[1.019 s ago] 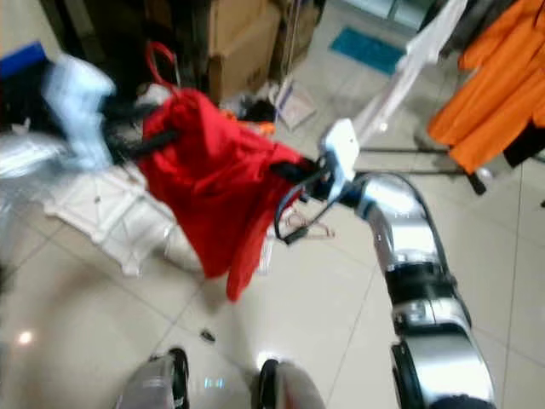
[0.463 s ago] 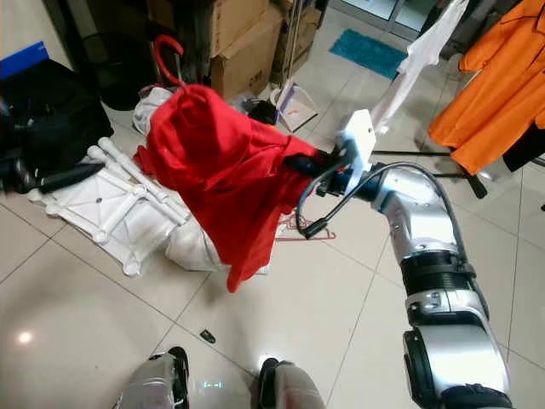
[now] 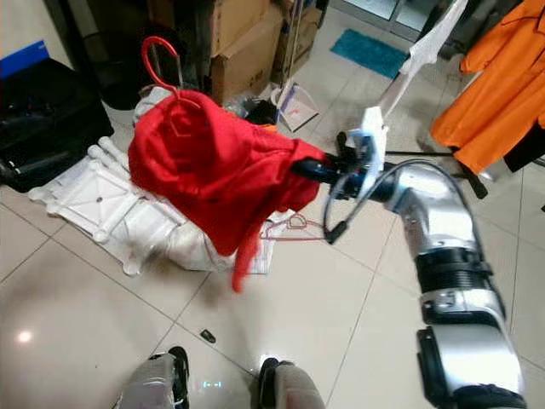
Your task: Hang hanger
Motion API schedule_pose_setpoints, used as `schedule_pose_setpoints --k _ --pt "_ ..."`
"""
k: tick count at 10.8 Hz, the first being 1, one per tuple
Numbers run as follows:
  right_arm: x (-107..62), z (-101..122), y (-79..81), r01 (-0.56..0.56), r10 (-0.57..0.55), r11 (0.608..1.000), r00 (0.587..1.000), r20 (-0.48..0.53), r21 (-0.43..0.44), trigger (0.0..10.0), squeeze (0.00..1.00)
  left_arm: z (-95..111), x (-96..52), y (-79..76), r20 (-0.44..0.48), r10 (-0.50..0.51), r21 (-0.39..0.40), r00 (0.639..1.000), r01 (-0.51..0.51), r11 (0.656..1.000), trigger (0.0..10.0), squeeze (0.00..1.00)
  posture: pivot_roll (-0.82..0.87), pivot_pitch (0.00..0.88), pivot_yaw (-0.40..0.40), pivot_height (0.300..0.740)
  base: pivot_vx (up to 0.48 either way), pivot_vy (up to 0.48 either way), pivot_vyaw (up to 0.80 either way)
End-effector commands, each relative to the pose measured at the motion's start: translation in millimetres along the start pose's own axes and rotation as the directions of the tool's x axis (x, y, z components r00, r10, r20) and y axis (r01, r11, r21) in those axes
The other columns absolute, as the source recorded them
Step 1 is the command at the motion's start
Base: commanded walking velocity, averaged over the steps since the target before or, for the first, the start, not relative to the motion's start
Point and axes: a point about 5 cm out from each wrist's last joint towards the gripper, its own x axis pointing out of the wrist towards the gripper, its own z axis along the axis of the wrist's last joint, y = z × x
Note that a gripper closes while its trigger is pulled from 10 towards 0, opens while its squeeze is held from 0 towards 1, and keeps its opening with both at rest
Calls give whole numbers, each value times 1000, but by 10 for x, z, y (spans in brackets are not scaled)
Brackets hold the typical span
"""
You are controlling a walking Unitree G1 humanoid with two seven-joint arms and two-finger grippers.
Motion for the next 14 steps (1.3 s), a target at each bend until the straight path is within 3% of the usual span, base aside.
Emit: schedule_pose_setpoints --k 1,2,3,5,7,12,14 --pt "-52 185 -2 -21 23 999 999 44 -48 0 0 42 27 1 0 -27 28 1000 27 999 10000 1000 9 207 -129 740 0 0 0" --pt "-49 220 20 -47 50 998 997 55 -41 0 0 91 107 5 48 -39 36 998 37 999 10000 643 7 202 -128 740 0 0 0" --pt "-28 239 55 -84 85 996 994 70 -24 0 0 125 202 -25 95 -67 38 993 64 997 10000 0 5 196 -127 740 0 0 0" --pt "24 248 119 -158 159 987 984 74 -15 0 0 168 409 -127 209 -136 -15 968 142 990 10000 0 4 185 -131 740 0 0 0" --pt "37 270 166 -203 203 979 977 61 -11 0 0 205 558 -185 261 -185 -25 948 198 980 10000 0 -5 178 -137 740 0 0 0" --pt "-16 210 213 -225 224 974 974 31 15 0 0 586 592 -239 365 -316 48 876 321 946 10000 0 -15 169 -126 740 0 0 0" --pt "2 197 244 -237 236 971 971 42 26 0 0 592 680 -317 383 -368 32 847 386 922 10000 0 -18 175 -121 740 0 0 0"
